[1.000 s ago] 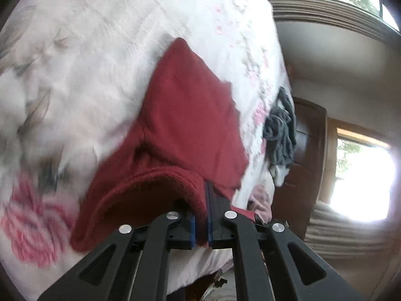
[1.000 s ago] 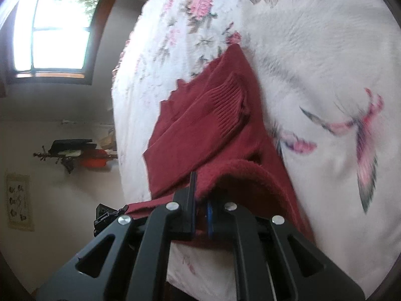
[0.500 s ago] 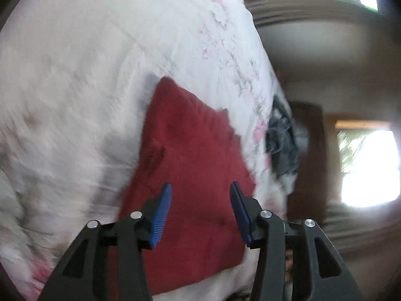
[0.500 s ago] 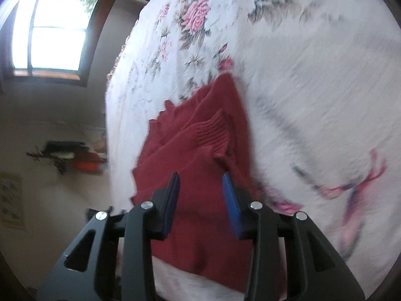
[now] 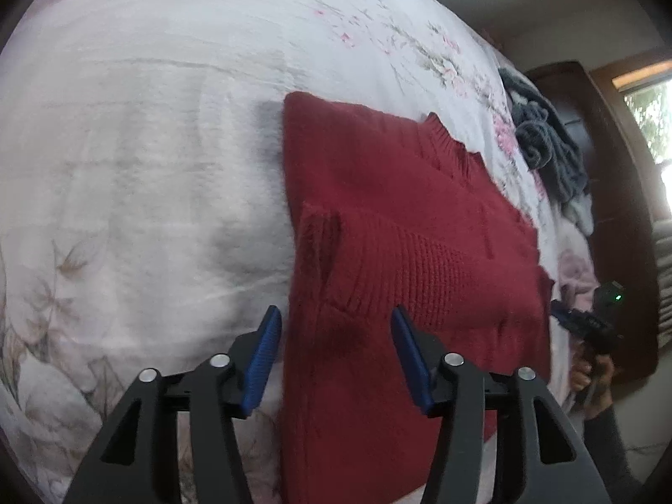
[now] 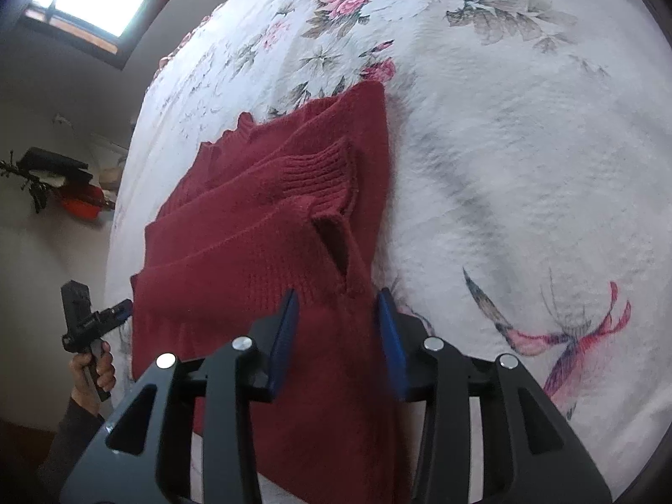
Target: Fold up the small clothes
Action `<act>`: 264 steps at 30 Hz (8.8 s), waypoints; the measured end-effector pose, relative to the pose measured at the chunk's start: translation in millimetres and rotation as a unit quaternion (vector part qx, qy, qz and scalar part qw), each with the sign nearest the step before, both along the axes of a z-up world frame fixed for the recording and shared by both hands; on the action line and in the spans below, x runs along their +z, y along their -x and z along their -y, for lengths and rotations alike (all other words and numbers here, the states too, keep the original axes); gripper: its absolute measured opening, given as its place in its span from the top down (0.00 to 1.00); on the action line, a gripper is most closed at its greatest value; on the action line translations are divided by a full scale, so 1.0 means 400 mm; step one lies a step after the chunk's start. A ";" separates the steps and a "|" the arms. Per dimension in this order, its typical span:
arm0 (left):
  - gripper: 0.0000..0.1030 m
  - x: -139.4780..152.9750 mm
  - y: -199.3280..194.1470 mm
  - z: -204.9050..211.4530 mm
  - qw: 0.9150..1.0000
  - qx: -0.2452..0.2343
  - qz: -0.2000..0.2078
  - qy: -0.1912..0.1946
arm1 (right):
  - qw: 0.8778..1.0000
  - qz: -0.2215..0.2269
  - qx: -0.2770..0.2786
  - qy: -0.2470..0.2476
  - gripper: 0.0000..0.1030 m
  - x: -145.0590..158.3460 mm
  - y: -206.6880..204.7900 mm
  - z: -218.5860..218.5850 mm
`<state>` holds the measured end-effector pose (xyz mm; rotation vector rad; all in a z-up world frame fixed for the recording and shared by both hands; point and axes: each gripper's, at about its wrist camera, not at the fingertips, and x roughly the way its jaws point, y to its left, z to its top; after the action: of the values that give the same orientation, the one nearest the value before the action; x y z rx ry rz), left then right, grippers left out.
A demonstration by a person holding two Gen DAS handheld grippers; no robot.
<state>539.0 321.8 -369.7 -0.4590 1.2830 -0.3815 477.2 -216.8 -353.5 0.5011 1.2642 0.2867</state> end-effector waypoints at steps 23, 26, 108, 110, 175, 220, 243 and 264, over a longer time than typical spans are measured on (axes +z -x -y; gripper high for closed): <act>0.92 0.286 0.069 -0.003 0.983 0.008 0.186 0.003 | 0.982 0.164 0.017 0.088 0.95 0.217 0.051 -0.045; 0.92 0.333 0.018 -0.013 0.979 0.008 0.204 0.000 | 0.981 0.177 0.009 0.080 0.95 0.256 -0.002 -0.038; 0.98 -0.066 0.105 0.002 0.996 -0.073 0.029 0.037 | 0.994 -0.006 -0.030 -0.100 1.00 -0.131 0.037 -0.081; 0.98 -0.052 0.118 -0.027 0.997 -0.056 0.024 0.050 | 0.995 -0.006 -0.042 -0.091 1.00 -0.119 0.042 -0.050; 0.22 -0.063 0.000 -0.317 0.939 0.100 0.033 0.328 | 0.706 0.371 0.355 0.488 0.81 -0.054 0.255 -1.278; 0.84 0.067 -0.467 0.038 0.989 -0.060 -0.084 0.107 | 0.811 0.376 0.242 0.377 0.84 0.169 0.163 -1.168; 0.85 0.341 -0.464 0.295 0.993 -0.109 -0.041 -0.002 | 0.874 0.370 0.138 0.283 0.86 0.325 0.162 -0.925; 0.85 0.289 -0.436 0.760 0.970 -0.178 -0.050 -0.157 | 0.954 0.288 -0.011 0.080 0.87 0.208 0.168 -0.489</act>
<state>713.5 17.6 -254.2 0.0239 1.4977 -0.4481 409.9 -21.2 -270.4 0.2607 0.7041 0.2826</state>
